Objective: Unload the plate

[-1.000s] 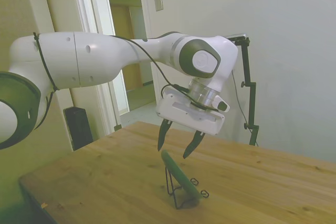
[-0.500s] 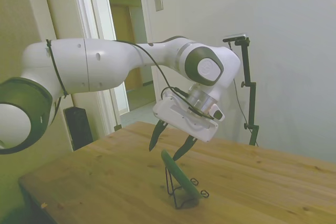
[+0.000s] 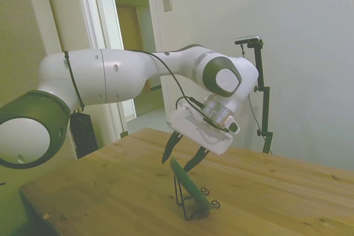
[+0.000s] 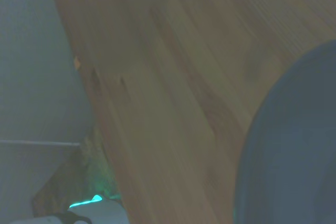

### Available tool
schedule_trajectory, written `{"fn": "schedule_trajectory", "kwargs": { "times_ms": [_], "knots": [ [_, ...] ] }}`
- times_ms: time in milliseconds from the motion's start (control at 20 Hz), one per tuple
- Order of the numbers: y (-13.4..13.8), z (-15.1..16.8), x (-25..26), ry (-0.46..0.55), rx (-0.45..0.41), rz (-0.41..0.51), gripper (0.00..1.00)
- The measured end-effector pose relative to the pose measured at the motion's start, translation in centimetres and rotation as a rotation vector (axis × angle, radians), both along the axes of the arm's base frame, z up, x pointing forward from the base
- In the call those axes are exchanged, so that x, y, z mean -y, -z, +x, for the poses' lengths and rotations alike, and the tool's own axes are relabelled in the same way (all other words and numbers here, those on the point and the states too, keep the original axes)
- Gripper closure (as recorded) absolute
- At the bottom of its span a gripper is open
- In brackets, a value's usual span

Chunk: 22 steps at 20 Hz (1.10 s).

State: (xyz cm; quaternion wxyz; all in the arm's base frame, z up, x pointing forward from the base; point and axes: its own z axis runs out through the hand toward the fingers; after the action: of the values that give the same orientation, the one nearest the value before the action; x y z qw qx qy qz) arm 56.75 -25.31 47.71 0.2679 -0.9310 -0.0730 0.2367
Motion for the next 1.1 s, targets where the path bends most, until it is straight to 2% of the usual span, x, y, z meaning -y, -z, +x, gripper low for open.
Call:
{"fn": "schedule_trajectory", "kwargs": {
  "times_ms": [1100],
  "knots": [
    [0.41, 0.21, -0.27, -0.006, -0.005, 0.009, 1.00]
  ]
}}
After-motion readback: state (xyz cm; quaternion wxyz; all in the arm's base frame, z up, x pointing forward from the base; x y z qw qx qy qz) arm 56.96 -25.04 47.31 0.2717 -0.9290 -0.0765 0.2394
